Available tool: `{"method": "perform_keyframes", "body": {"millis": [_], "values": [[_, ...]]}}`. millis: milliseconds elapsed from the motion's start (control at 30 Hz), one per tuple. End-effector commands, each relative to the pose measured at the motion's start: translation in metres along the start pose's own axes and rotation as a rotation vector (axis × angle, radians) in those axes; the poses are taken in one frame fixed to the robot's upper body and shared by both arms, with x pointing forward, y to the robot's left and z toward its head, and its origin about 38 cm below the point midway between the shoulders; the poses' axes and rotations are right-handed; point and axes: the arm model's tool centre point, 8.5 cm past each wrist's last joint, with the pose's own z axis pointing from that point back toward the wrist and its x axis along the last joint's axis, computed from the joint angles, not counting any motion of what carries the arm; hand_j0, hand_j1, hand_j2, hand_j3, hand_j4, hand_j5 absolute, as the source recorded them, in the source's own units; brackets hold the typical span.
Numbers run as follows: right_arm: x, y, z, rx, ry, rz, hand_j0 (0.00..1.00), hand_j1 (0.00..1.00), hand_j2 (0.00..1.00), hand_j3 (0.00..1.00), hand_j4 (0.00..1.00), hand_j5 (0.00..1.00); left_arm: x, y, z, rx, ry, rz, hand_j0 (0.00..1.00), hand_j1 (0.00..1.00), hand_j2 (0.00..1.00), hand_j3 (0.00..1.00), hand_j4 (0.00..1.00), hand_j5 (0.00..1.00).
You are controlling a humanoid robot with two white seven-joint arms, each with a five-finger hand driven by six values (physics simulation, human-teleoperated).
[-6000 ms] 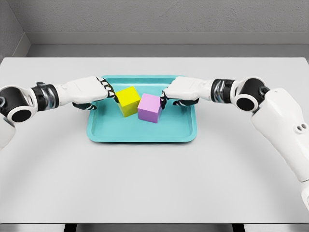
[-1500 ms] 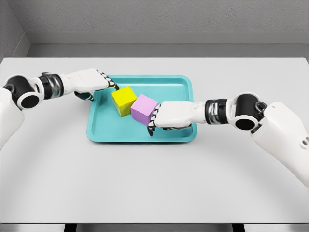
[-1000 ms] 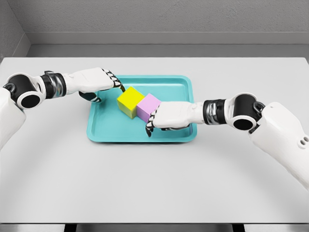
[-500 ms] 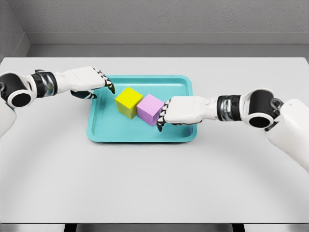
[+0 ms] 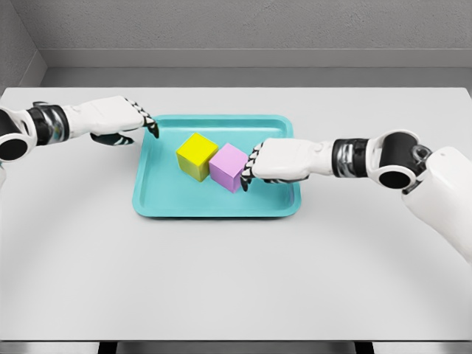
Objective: Push two cubes
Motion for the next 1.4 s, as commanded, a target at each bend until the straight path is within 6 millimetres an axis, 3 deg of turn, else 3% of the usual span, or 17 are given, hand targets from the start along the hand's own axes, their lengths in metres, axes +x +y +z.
{"method": "perform_keyframes", "body": {"millis": [0, 200, 367, 933, 1133, 1367], "values": [[-0.003, 0.004, -0.002, 0.005, 0.004, -0.02, 0.58, 0.58, 0.58, 0.58, 0.58, 0.58, -0.007, 0.0, 0.01, 0.003, 0.016, 0.011, 0.65, 0.65, 0.65, 0.65, 0.65, 0.65], [-0.004, 0.008, -0.014, 0.007, -0.003, -0.048, 0.58, 0.58, 0.58, 0.58, 0.58, 0.58, -0.021, -0.003, 0.029, 0.0, 0.049, 0.023, 0.66, 0.66, 0.66, 0.66, 0.66, 0.66], [-0.01, 0.012, -0.019, 0.013, 0.006, -0.072, 0.58, 0.58, 0.58, 0.58, 0.58, 0.58, -0.022, -0.004, 0.031, -0.004, 0.053, 0.022, 0.66, 0.66, 0.66, 0.66, 0.66, 0.66], [-0.002, 0.011, -0.025, 0.012, -0.018, -0.065, 0.58, 0.58, 0.58, 0.58, 0.58, 0.58, -0.022, -0.003, 0.033, -0.001, 0.052, 0.026, 0.66, 0.66, 0.66, 0.66, 0.66, 0.66], [-0.005, 0.012, -0.02, 0.015, -0.01, -0.067, 0.58, 0.58, 0.58, 0.58, 0.58, 0.58, -0.03, -0.008, 0.047, -0.001, 0.066, 0.052, 0.68, 0.68, 0.68, 0.68, 0.68, 0.68], [0.013, 0.0, -0.017, -0.004, -0.047, -0.008, 0.58, 0.58, 0.58, 0.58, 0.58, 0.58, -0.032, -0.008, 0.05, -0.004, 0.072, 0.051, 0.68, 0.68, 0.68, 0.68, 0.68, 0.68]]}}
